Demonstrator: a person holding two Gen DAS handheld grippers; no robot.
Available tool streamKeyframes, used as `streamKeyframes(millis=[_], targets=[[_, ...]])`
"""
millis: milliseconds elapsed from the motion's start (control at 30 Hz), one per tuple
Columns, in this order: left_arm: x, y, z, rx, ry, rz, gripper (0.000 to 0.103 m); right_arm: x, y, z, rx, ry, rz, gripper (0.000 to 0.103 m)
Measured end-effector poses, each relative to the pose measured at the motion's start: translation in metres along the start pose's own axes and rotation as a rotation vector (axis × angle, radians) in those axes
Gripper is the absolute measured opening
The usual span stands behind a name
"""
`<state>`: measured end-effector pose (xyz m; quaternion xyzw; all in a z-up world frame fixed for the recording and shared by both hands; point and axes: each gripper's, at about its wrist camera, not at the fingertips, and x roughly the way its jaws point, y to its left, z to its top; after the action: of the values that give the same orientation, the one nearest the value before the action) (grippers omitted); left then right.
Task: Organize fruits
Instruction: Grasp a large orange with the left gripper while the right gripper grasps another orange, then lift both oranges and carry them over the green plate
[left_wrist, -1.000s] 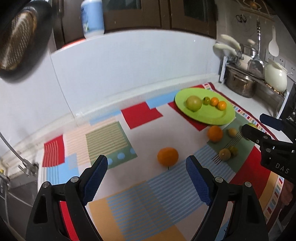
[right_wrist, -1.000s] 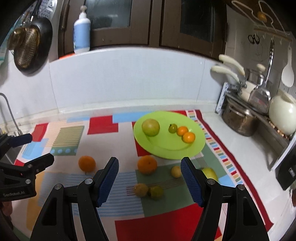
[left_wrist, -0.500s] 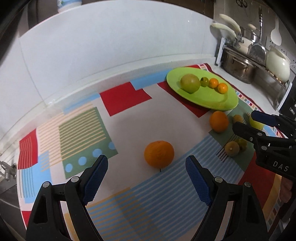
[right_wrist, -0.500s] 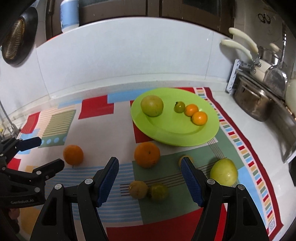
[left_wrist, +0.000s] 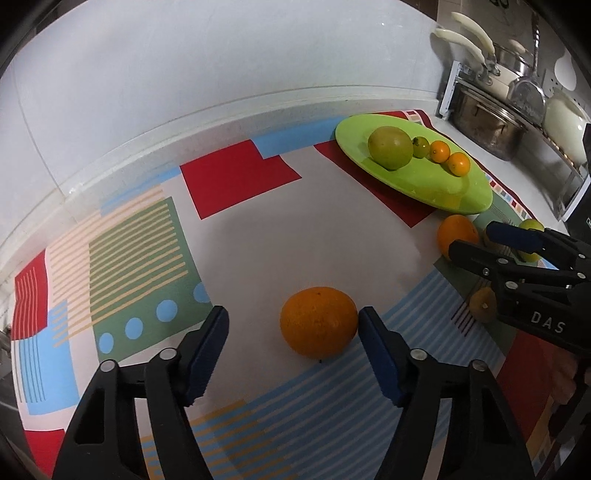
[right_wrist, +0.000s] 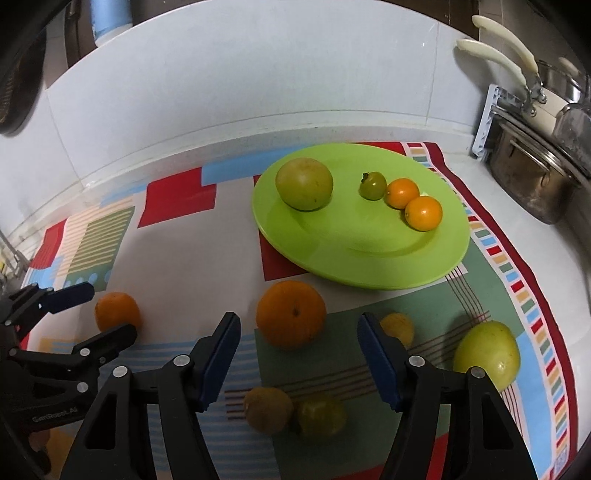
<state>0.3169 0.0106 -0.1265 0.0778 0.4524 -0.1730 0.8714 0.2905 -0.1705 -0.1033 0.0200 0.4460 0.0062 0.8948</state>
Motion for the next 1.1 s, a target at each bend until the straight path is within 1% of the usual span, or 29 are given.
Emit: streamKeyframes(millis=[200, 333, 367, 400, 433, 700, 1100], targets=[[0.003, -0.002, 0.002, -0.003, -0.003, -0.028, 0.057, 0.01, 0.001, 0.004, -0.007, 0.016, 0.012, 0.059], [0.005, -0.004, 0.005, 0.001, -0.001, -0.055, 0.046, 0.014, 0.002, 0.005, -0.005, 0.026, 0.018, 0.051], [0.005, -0.005, 0.005, 0.002, -0.002, -0.059, 0.042, 0.015, 0.002, 0.005, -0.003, 0.027, 0.02, 0.048], [0.004, -0.006, 0.006, 0.005, -0.003, -0.063, 0.041, 0.016, 0.002, 0.005, -0.002, 0.028, 0.024, 0.046], [0.005, -0.007, 0.007, 0.009, -0.002, -0.058, 0.041, 0.016, 0.002, 0.005, -0.001, 0.028, 0.027, 0.044], [-0.001, -0.009, 0.01, 0.018, -0.02, -0.046, 0.041, 0.012, 0.004, 0.002, -0.016, 0.012, 0.024, 0.043], [-0.044, -0.014, 0.007, 0.021, -0.094, -0.047, 0.041, -0.03, 0.01, 0.0, -0.027, -0.072, 0.042, 0.043]])
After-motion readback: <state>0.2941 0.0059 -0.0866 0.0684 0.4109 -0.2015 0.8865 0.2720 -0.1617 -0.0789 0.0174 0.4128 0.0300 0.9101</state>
